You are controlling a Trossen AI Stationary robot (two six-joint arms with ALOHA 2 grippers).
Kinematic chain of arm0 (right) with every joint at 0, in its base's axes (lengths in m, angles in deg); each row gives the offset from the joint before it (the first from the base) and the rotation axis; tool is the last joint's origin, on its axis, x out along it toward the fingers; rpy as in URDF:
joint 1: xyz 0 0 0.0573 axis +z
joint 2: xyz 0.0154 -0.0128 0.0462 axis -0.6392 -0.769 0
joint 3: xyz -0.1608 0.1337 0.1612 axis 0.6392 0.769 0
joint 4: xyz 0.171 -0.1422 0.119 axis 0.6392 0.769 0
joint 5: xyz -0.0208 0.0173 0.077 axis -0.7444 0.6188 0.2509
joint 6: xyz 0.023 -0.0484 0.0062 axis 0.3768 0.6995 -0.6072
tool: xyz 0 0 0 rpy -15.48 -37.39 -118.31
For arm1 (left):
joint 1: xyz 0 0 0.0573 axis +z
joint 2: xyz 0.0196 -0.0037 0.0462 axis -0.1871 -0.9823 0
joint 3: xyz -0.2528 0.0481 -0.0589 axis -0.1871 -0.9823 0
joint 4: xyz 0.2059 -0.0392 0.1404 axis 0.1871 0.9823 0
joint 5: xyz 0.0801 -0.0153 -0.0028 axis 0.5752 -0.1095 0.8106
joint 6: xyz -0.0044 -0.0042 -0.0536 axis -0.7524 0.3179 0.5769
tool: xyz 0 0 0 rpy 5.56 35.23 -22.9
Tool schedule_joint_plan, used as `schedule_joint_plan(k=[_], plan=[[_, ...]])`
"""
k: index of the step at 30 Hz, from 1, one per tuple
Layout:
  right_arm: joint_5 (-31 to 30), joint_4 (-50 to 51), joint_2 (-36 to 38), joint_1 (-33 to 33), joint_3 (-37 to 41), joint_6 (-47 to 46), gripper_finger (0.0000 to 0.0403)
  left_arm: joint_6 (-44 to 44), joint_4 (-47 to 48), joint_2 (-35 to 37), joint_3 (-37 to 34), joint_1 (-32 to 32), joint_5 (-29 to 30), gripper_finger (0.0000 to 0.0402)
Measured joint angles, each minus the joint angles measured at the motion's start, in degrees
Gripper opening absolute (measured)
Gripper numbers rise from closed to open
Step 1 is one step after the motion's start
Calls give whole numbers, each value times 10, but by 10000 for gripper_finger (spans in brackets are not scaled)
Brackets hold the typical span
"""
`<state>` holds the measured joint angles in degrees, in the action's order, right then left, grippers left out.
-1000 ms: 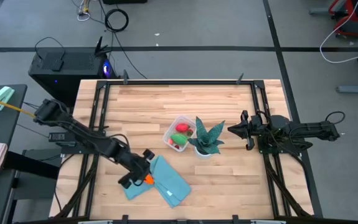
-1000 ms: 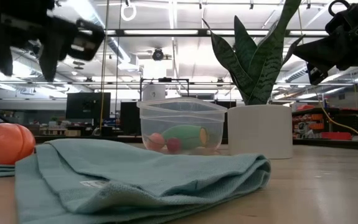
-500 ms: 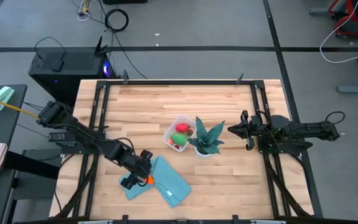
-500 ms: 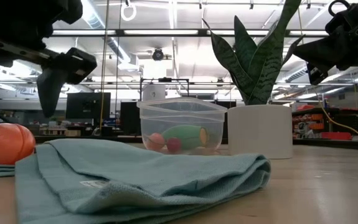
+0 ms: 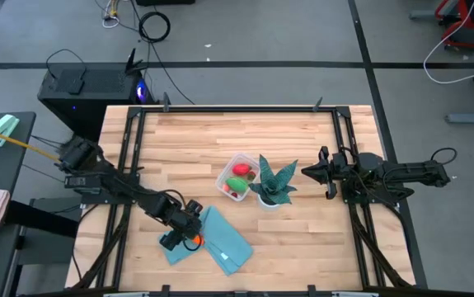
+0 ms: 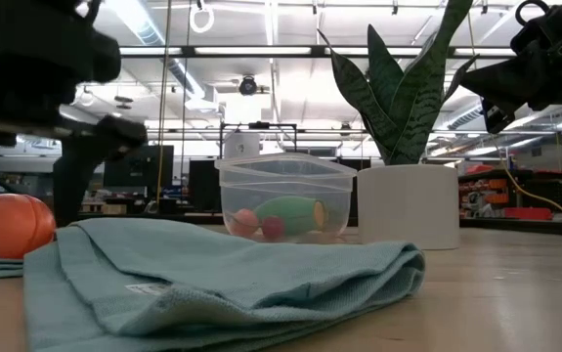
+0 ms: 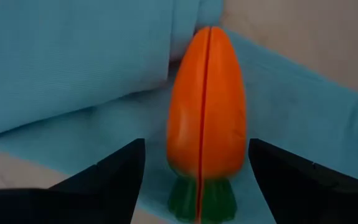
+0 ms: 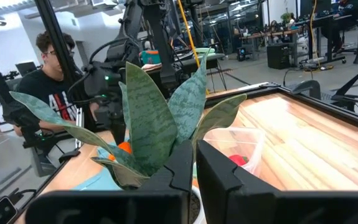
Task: Pick and placing Produce into tupperware
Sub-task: Put the carrot into the container
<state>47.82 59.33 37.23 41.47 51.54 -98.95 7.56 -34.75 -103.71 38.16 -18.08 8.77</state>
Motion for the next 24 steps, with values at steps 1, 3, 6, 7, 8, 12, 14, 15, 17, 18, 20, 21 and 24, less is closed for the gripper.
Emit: schedule_joint_plan(k=[1, 3, 6, 7, 8, 12, 14, 15, 17, 18, 20, 21, 24], plan=[[0, 1, 0, 0, 0, 0, 25, -2, -1, -6, 0, 0, 0, 294], [0, -1, -1, 0, 0, 0, 25, -4, -3, -13, 0, 0, 0, 293], [0, 0, -2, 0, 0, 0, 25, -4, -4, -19, 0, 0, 0, 293], [0, 0, -2, 0, 0, 0, 25, -4, -4, -18, 0, 0, 0, 293], [0, 1, -2, 0, 0, 0, 25, -4, -4, -18, 0, 0, 0, 293], [0, 0, -2, 0, 0, 0, 25, -1, -4, -18, 0, 0, 0, 293], [0, 0, -2, 0, 0, 0, 25, -1, -4, -18, 0, 0, 0, 293], [0, 0, -2, 0, 0, 0, 25, -1, -4, -18, 0, 0, 0, 293], [0, 0, -2, 0, 0, 0, 25, 11, -5, -18, 0, 0, 0, 293], [0, 0, -2, 0, 0, 0, 25, 18, -6, -18, 0, 1, 0, 293], [0, 0, -2, 0, 0, 0, 25, 32, -6, -18, 0, 2, -1, 293], [0, 0, -2, 0, 0, 0, 25, 34, -6, -18, 0, 2, -1, 292], [0, 0, -2, 0, 0, 0, 25, 41, -6, -18, 0, 2, 0, 284]])
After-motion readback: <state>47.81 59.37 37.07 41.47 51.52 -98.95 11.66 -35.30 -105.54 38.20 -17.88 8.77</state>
